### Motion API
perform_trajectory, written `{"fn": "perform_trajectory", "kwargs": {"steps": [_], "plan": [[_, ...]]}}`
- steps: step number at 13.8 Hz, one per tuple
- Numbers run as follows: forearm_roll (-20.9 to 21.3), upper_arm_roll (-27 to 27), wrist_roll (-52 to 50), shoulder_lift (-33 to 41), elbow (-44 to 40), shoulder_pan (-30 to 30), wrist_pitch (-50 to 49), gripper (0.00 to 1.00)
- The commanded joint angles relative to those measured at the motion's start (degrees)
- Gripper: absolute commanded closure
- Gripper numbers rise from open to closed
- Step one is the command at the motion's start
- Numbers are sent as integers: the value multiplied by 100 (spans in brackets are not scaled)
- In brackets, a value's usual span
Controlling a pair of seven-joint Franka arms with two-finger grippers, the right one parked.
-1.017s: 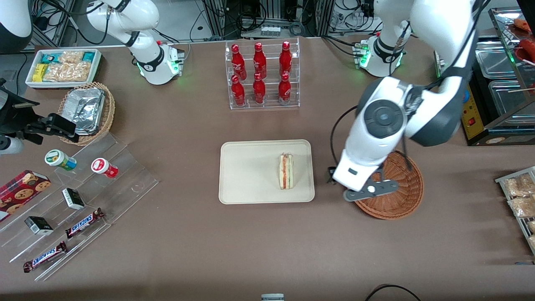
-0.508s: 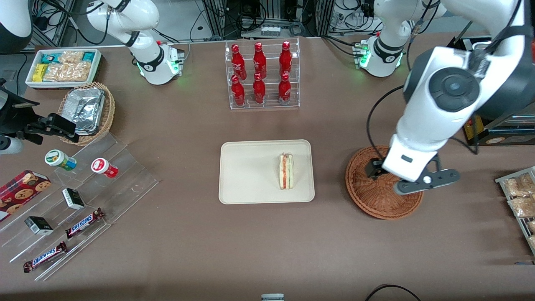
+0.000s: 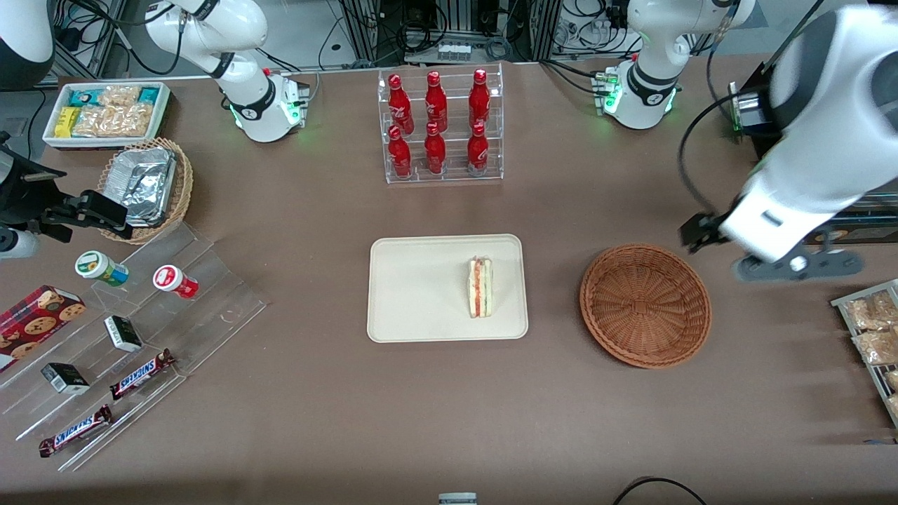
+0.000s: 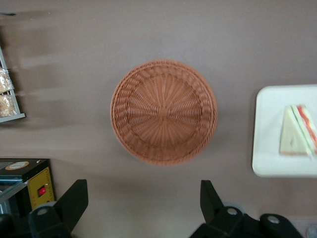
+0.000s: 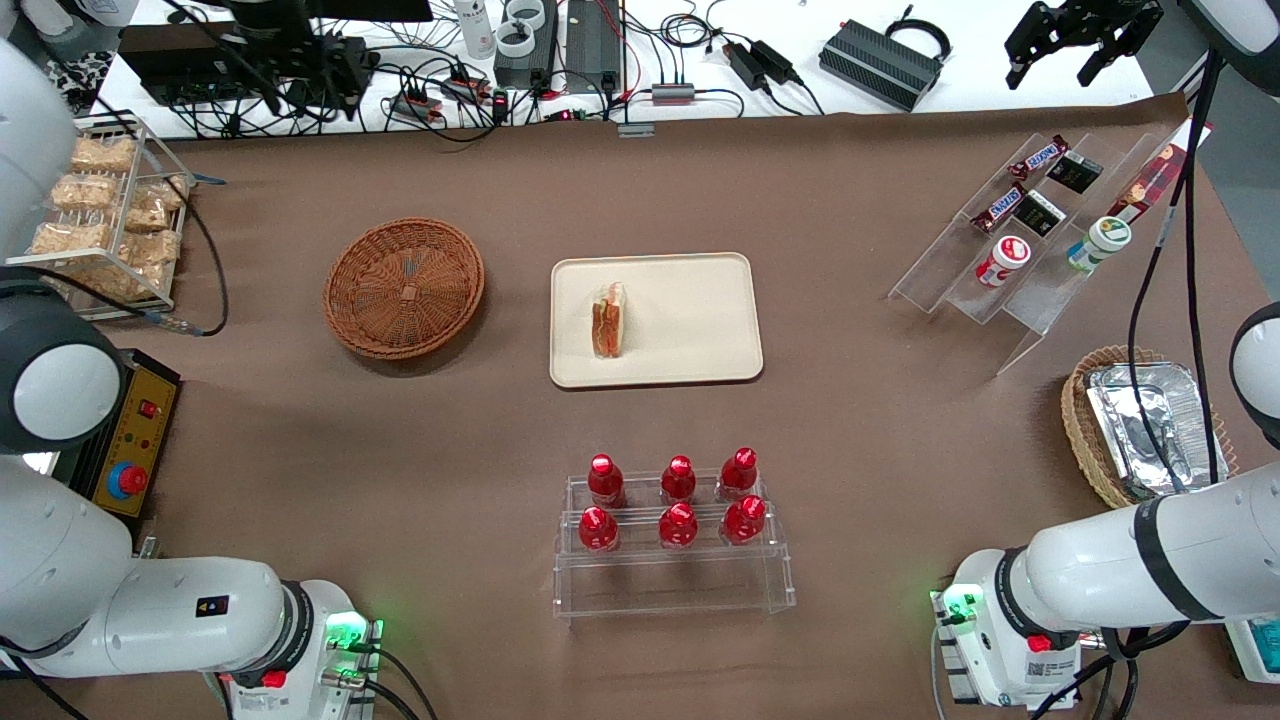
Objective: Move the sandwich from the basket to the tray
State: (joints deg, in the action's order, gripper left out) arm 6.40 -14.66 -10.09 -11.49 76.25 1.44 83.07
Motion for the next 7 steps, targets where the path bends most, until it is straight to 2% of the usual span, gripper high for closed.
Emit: {"fn": "perform_trajectory", "kwargs": {"steps": [1, 4, 7], "plan": [[-271, 200, 516, 516, 276, 128, -308, 0], [-297, 191, 517, 797, 407, 330, -651, 0], [-341, 174, 569, 1201, 943, 515, -670, 0]]}}
